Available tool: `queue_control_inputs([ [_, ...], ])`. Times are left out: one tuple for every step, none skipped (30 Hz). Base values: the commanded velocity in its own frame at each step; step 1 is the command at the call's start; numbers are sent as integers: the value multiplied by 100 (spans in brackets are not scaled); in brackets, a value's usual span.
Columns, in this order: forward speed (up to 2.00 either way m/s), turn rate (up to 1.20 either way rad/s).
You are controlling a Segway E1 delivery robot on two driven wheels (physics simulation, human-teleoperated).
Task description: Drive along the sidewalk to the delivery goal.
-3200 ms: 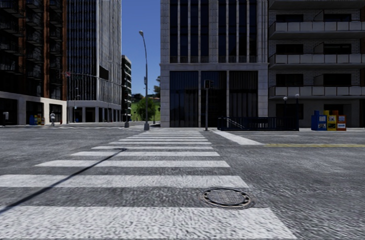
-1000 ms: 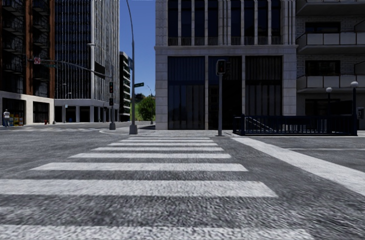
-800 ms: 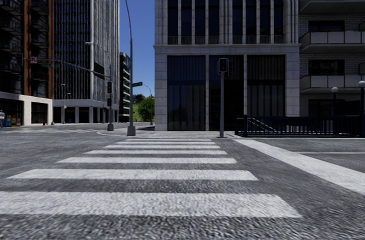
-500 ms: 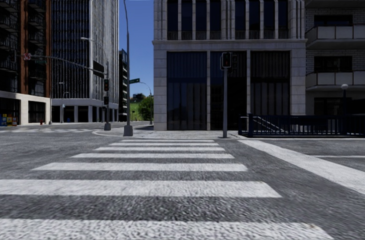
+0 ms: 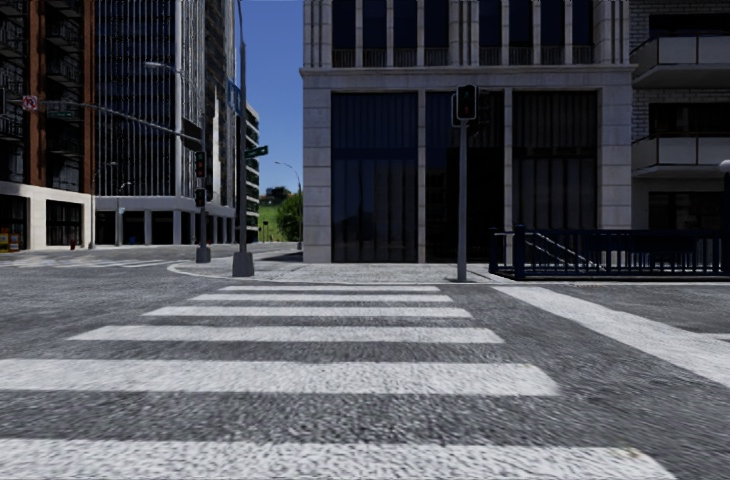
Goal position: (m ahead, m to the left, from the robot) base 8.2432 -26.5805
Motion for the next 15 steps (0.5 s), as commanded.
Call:
queue_control_inputs([
  [200, 0],
  [200, 0],
  [200, 0],
  [200, 0],
  [200, 0],
  [200, 0],
  [200, 0],
  [200, 0],
  [200, 0],
  [200, 0],
  [200, 0],
  [200, 0],
  [200, 0],
  [200, 0],
  [200, 0],
])
